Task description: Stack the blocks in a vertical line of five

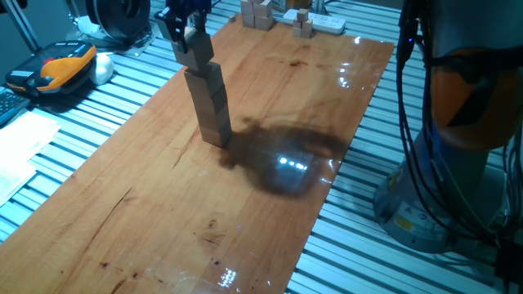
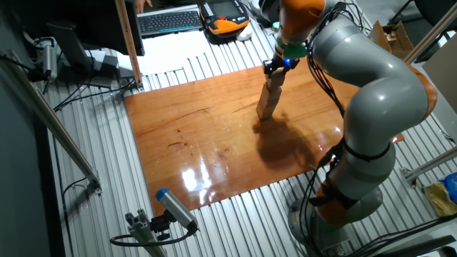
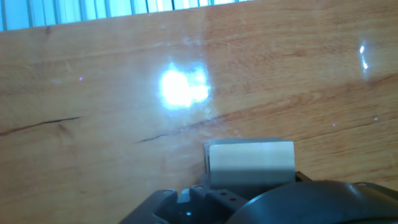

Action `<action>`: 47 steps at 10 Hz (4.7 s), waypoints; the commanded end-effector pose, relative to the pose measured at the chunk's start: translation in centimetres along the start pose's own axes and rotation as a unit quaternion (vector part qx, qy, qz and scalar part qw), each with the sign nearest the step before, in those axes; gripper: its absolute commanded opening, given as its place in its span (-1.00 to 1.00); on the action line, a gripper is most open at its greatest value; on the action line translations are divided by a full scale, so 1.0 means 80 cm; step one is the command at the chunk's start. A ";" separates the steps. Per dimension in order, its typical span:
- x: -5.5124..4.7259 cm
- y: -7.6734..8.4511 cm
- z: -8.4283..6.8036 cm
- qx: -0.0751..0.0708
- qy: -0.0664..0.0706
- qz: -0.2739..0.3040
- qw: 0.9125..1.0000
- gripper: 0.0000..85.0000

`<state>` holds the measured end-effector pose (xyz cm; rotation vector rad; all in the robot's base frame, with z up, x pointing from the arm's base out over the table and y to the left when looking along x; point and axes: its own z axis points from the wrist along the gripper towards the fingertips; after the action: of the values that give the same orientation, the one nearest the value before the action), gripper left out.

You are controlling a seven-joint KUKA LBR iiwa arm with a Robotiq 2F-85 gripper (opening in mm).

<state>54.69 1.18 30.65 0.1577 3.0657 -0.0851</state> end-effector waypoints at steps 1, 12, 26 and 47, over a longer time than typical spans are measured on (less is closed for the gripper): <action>0.000 0.000 0.000 0.000 -0.004 0.000 1.000 -1.00; -0.002 0.001 0.005 0.000 0.043 -0.017 0.999 -1.00; -0.003 0.001 0.008 0.005 0.036 -0.013 0.999 -1.00; 0.009 0.004 0.005 -0.020 0.016 0.002 1.000 -1.00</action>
<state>54.04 1.55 30.17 0.1631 3.0965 -0.0215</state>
